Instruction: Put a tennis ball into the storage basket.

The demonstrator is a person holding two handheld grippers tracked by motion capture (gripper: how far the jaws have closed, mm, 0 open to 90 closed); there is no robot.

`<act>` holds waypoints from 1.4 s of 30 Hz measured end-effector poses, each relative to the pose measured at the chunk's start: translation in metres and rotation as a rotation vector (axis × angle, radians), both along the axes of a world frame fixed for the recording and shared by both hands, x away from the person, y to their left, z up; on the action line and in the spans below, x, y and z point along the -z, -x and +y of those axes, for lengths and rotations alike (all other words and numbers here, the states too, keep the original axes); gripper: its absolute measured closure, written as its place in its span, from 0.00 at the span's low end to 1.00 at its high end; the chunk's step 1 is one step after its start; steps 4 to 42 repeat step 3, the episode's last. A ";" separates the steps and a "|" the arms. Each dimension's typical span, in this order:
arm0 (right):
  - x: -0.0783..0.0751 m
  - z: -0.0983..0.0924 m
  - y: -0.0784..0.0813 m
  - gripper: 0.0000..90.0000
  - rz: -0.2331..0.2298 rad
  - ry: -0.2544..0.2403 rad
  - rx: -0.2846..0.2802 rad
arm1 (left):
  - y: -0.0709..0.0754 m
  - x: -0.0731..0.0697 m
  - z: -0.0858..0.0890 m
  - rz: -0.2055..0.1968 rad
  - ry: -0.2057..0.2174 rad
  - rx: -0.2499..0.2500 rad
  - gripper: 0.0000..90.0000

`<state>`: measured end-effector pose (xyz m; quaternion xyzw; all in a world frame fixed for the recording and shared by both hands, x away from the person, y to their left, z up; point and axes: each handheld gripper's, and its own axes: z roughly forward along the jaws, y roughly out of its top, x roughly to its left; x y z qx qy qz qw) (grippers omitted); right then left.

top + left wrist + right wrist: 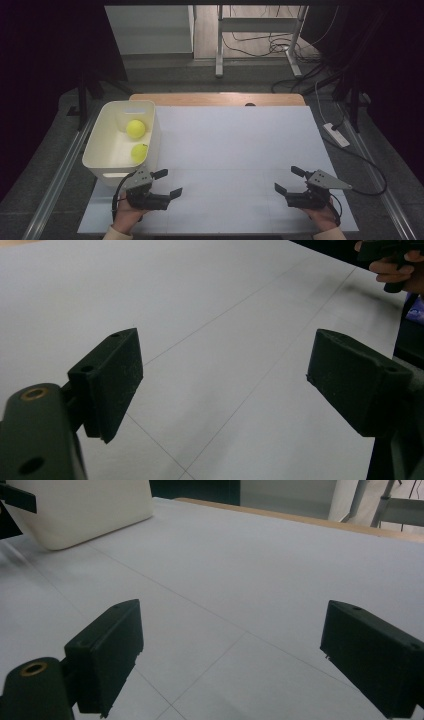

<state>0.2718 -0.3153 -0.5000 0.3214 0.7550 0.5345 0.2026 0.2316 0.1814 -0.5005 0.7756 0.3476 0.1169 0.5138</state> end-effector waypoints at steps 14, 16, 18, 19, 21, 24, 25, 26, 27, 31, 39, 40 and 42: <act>0.000 -0.001 0.000 0.11 0.000 -0.001 -0.002 | 0.000 0.000 0.000 0.000 0.002 -0.002 0.17; 0.000 -0.001 0.000 0.11 0.000 -0.001 -0.002 | 0.000 0.000 0.000 0.000 0.002 -0.002 0.17; 0.000 -0.001 0.000 0.11 0.000 -0.001 -0.002 | 0.000 0.000 0.000 0.000 0.002 -0.002 0.17; 0.000 -0.001 0.000 0.11 0.000 -0.001 -0.002 | 0.000 0.000 0.000 0.000 0.002 -0.002 0.17; 0.000 -0.001 0.000 0.11 0.000 -0.001 -0.002 | 0.000 0.000 0.000 0.000 0.002 -0.002 0.17; 0.000 -0.001 0.000 0.11 0.000 -0.001 -0.002 | 0.000 0.000 0.000 0.000 0.002 -0.002 0.17; 0.000 -0.001 0.000 0.11 0.000 -0.001 -0.002 | 0.000 0.000 0.000 0.000 0.002 -0.002 0.17; 0.000 -0.001 0.000 0.11 0.000 -0.001 -0.002 | 0.000 0.000 0.000 0.000 0.002 -0.002 0.17; 0.000 -0.001 0.000 0.11 0.000 -0.001 -0.002 | 0.000 0.000 0.000 0.000 0.002 -0.002 0.17; 0.000 -0.001 0.000 0.11 0.000 -0.001 -0.002 | 0.000 0.000 0.000 0.000 0.002 -0.002 0.17; 0.000 -0.001 0.000 0.11 0.000 -0.001 -0.002 | 0.000 0.000 0.000 0.000 0.002 -0.002 0.17; 0.000 -0.001 0.000 0.11 0.000 -0.001 -0.002 | 0.000 0.000 0.000 0.000 0.002 -0.002 0.17; 0.000 -0.001 0.000 0.11 0.000 -0.001 -0.002 | 0.000 0.000 0.000 0.000 0.002 -0.002 0.17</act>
